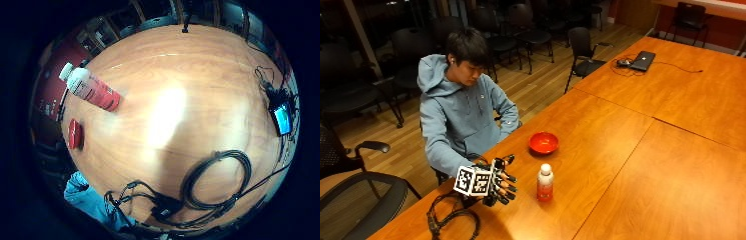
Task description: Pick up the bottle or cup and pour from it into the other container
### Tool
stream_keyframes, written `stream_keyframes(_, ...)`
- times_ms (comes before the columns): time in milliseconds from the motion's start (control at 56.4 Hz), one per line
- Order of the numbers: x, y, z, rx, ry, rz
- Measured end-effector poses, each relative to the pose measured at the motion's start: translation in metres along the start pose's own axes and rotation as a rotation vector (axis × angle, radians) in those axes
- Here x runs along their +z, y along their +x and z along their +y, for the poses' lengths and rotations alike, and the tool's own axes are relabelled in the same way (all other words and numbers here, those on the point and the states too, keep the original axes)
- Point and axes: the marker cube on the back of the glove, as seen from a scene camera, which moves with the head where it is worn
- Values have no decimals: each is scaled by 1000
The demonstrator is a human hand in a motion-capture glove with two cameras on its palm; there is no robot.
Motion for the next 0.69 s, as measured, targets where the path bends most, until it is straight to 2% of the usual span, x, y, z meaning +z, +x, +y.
stream_keyframes(691, 76, -6, -38, 4, 23, -135)
